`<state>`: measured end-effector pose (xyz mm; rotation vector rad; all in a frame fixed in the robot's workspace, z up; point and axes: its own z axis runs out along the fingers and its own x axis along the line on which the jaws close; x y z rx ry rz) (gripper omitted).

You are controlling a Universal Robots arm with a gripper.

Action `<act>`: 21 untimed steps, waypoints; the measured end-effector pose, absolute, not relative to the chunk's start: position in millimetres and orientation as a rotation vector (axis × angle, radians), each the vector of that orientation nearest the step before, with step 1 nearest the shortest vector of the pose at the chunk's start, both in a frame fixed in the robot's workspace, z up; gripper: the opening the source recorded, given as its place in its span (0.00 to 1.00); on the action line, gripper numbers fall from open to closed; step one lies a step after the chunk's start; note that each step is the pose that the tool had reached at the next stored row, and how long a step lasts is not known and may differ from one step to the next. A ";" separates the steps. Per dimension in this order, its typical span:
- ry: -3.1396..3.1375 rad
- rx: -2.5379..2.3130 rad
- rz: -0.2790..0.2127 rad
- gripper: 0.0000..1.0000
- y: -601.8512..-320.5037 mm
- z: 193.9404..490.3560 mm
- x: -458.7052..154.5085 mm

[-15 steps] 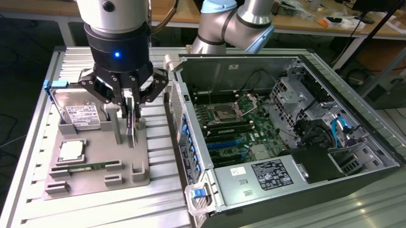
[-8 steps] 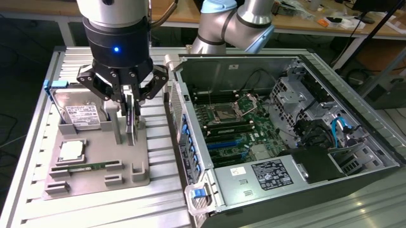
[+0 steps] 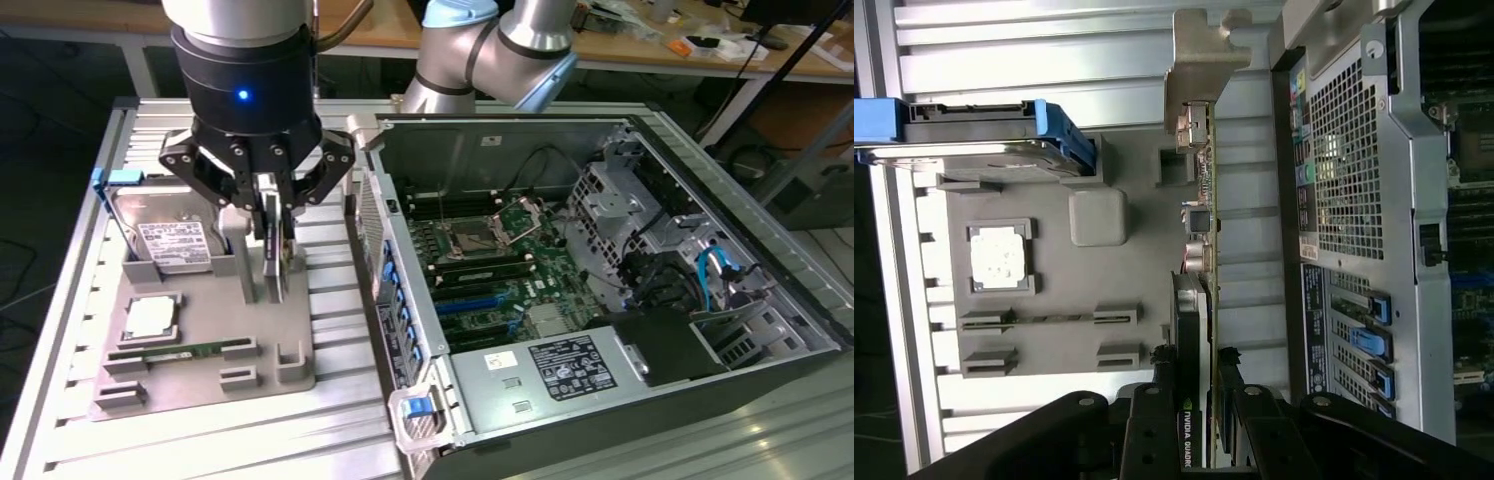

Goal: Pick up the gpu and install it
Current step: 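Pick up the gpu and move the gpu toward the slot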

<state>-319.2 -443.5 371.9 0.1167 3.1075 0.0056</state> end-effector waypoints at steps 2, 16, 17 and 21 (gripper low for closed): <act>3.108 0.117 0.005 0.27 -443.5 372.8 -319.2; 3.111 0.117 0.005 0.27 -443.7 378.4 -319.2; 3.111 0.117 0.005 0.27 -443.7 378.8 -319.2; 3.112 0.117 0.005 0.27 -443.8 380.5 -319.2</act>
